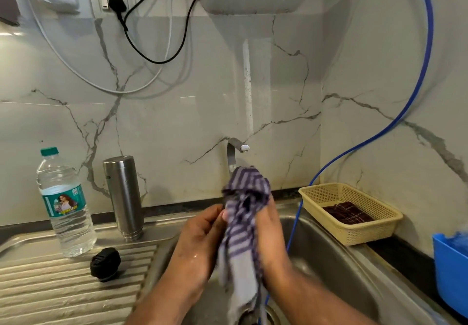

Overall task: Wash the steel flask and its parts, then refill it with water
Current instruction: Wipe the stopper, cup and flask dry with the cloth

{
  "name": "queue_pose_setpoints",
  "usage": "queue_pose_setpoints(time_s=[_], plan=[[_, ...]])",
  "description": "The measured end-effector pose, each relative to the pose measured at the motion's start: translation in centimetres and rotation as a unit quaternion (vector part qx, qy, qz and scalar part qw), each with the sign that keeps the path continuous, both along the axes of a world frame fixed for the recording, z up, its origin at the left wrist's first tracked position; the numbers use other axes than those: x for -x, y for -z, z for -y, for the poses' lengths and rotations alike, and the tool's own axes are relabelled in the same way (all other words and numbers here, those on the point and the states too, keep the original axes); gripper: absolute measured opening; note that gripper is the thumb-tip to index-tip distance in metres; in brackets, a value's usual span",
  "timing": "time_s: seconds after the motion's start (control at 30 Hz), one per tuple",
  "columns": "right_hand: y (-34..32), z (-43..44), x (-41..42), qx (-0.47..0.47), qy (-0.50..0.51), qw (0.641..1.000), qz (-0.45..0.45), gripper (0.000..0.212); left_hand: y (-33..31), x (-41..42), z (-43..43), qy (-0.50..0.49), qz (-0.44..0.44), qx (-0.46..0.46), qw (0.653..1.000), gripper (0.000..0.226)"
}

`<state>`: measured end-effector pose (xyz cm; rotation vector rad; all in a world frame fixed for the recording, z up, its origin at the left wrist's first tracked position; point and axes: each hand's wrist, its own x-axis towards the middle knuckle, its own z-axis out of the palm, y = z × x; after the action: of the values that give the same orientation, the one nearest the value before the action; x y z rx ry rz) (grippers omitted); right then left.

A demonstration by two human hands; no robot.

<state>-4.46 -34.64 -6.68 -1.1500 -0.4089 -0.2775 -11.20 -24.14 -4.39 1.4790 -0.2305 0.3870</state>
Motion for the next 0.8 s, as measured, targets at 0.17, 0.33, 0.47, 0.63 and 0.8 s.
queue_pose_setpoints(time_s=[0.17,0.33,0.47,0.63,0.8], plan=[[-0.4,-0.1,1.1,0.191,0.115,0.963,0.150,0.029,-0.2,0.4,0.0,-0.019,-0.005,-0.042,0.999,0.022],[-2.2,1.0,0.3,0.093,-0.064,0.984,-0.138,0.035,0.2,-0.3,-1.2,-0.081,0.137,-0.321,0.934,0.021],[-3.1,2.3,-0.2,0.059,-0.153,0.941,-0.296,0.038,0.7,-0.6,-1.5,-0.065,0.163,-0.406,0.897,0.018],[-2.6,2.4,0.1,0.263,0.087,0.960,-0.027,0.027,0.6,-0.5,-1.2,0.021,-0.038,-0.161,0.986,0.028],[-1.0,2.0,0.2,0.279,0.125,0.940,0.154,0.023,0.2,0.0,-0.9,0.057,-0.047,-0.016,0.997,0.025]])
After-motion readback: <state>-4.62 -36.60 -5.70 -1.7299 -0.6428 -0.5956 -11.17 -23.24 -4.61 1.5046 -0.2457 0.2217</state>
